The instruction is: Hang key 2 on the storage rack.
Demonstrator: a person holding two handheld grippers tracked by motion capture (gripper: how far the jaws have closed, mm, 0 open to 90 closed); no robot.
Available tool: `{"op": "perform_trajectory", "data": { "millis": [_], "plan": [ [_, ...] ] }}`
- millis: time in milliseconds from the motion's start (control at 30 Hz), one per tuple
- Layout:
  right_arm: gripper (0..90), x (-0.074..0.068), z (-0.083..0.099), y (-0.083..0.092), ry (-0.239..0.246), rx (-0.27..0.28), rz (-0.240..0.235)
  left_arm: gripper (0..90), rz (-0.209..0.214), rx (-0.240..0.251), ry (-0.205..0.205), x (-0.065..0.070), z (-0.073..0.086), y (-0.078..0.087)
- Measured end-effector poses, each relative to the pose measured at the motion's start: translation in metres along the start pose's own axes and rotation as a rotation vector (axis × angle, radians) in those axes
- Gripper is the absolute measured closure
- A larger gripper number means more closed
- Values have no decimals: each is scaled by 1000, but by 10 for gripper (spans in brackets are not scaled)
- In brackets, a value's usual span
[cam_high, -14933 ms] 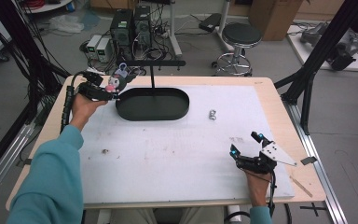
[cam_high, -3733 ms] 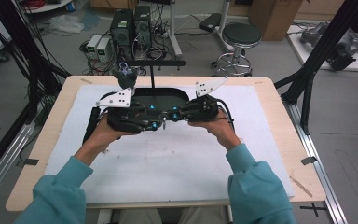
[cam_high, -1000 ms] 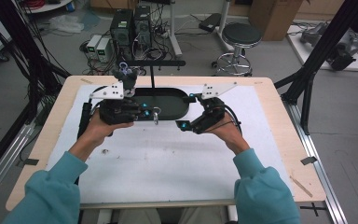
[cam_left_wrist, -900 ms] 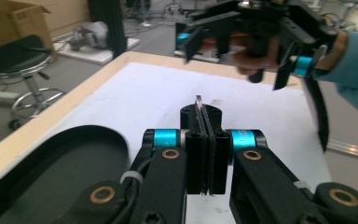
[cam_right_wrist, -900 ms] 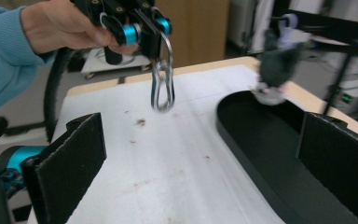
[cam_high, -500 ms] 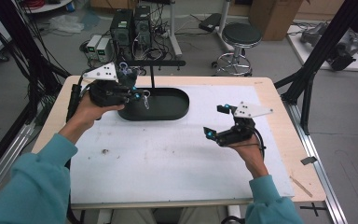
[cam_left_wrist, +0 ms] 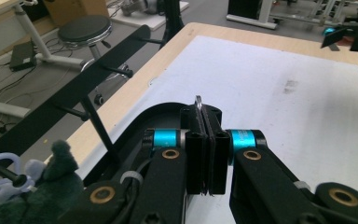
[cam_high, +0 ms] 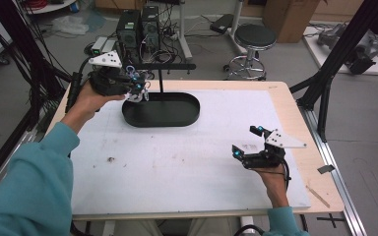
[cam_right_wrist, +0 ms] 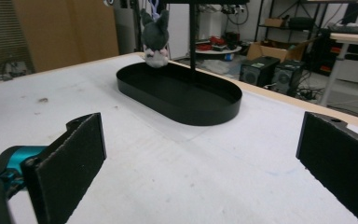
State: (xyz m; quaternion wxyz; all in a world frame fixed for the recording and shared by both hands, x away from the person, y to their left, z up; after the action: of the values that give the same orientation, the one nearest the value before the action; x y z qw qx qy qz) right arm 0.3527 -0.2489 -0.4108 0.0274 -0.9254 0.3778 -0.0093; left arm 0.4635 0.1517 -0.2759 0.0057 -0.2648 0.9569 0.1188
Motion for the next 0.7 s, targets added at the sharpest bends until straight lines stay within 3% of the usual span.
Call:
{"op": "perform_trajectory", "data": {
  "millis": [267, 433, 700],
  "plan": [
    [6, 5, 11, 12, -19, 49, 47, 883, -21, -37, -15, -14, -6, -8],
    [6, 8, 22, 19, -11, 53, 82, 883, -37, -66, -9, -24, -6, -14],
    [6, 7, 31, 24, -5, 85, 94, 883, -64, -98, -5, -38, -8, -24]
  ]
}}
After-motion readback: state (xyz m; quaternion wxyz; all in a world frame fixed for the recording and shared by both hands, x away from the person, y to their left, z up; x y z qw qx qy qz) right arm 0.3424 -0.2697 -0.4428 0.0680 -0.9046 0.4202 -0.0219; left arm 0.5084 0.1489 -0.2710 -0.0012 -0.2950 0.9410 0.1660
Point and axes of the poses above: each handheld gripper's, and its own axes: y roughly backward along the jaws, z roughly out of its underside, x roughly to its right, the point moved 5 cm from there along -y, roughly forward along the jaws, and after that the axes turned 14 degrees about x, right-handed, at the moved point
